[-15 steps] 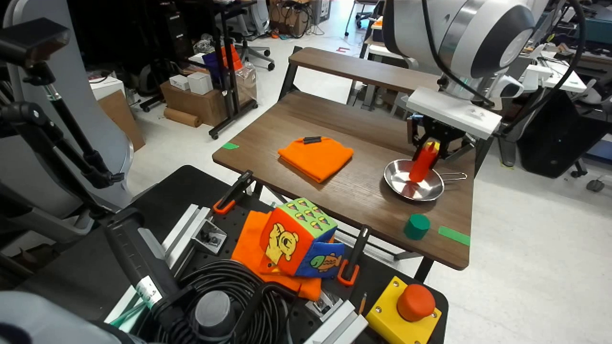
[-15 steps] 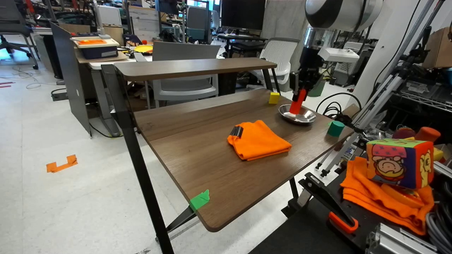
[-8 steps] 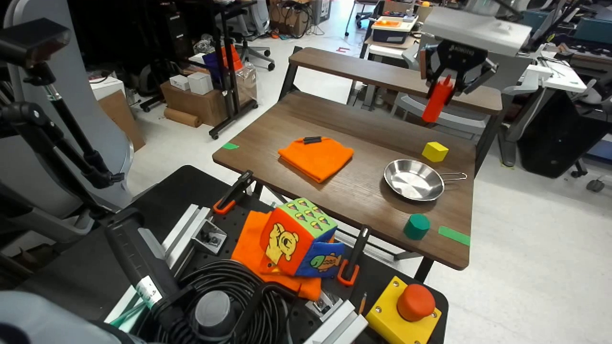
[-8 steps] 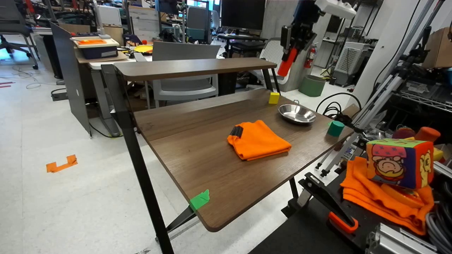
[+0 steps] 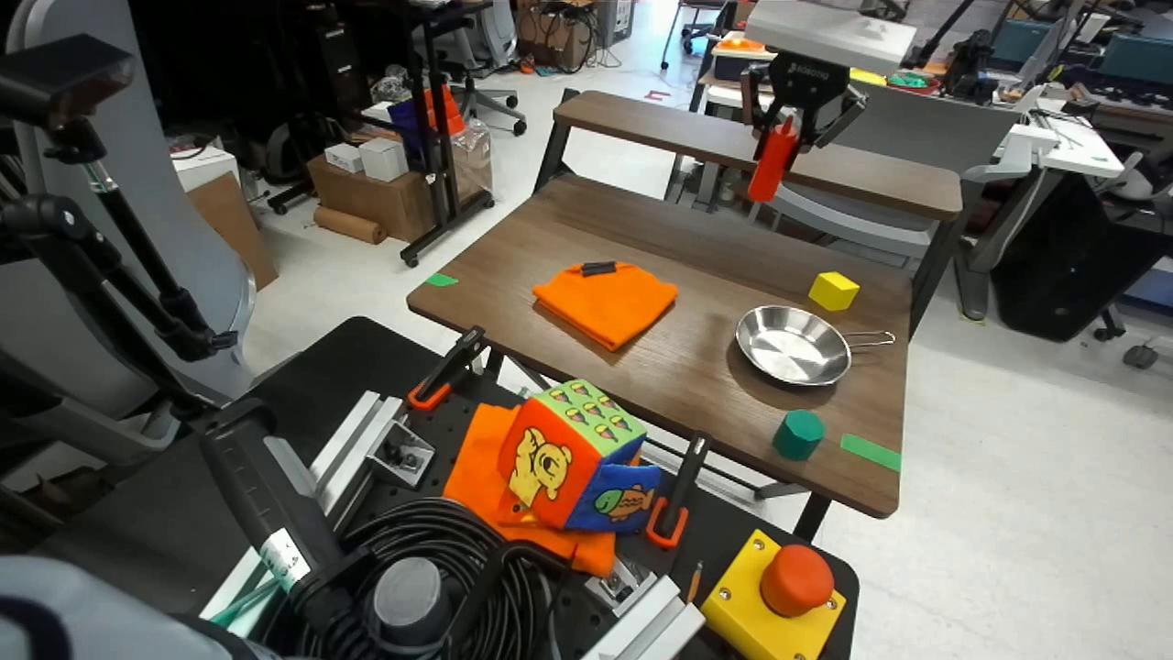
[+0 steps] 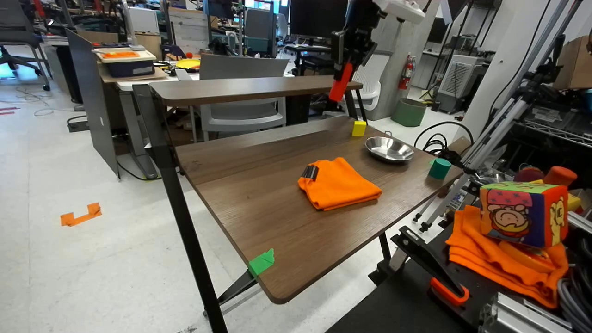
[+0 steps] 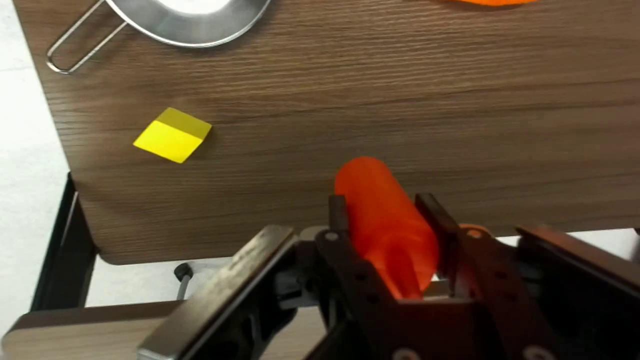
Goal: Remove the ketchup bottle from the pan
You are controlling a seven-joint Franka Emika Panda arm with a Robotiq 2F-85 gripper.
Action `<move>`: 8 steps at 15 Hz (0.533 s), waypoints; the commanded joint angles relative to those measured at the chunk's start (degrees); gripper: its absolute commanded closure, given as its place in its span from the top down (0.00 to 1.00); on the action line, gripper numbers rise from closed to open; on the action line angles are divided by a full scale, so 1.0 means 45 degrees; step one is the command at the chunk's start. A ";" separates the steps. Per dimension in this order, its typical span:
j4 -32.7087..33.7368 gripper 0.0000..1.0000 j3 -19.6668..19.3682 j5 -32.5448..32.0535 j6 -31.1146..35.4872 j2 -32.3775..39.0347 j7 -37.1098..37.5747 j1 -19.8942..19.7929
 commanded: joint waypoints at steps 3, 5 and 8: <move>0.2797 0.13 -0.0044 -0.0481 -0.1125 0.2650 0.0017 0.0487; 0.3653 0.13 -0.0146 -0.0729 -0.1525 0.3470 0.0089 0.0597; 0.4788 0.13 -0.0312 -0.1093 -0.2094 0.4392 0.0213 0.0653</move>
